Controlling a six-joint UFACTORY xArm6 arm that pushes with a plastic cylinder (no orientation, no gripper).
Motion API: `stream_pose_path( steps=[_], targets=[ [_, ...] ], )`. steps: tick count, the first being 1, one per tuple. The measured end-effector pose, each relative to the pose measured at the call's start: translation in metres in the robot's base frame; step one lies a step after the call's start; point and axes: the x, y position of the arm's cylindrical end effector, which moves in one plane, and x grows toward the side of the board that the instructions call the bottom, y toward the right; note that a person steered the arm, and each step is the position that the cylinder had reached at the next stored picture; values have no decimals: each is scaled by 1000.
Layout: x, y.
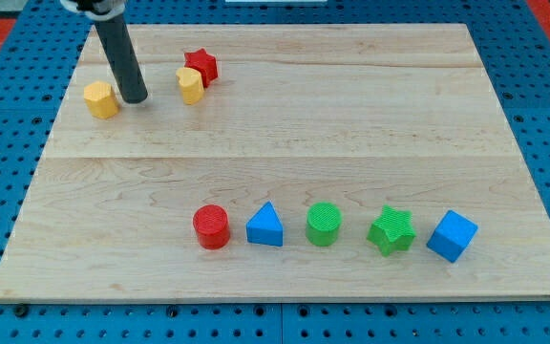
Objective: Push the yellow hexagon towards bottom left
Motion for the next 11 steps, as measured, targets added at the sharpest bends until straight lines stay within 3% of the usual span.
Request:
stream_pose_path(
  steps=[1,2,3,4,5,6,8,9,10,11],
  targets=[
    [-20,-26],
    [14,-46],
    [72,-6],
    [95,7],
    [57,2],
    [79,-34],
    [138,-4],
    [93,-6],
    [117,-34],
    [158,-27]
  ],
)
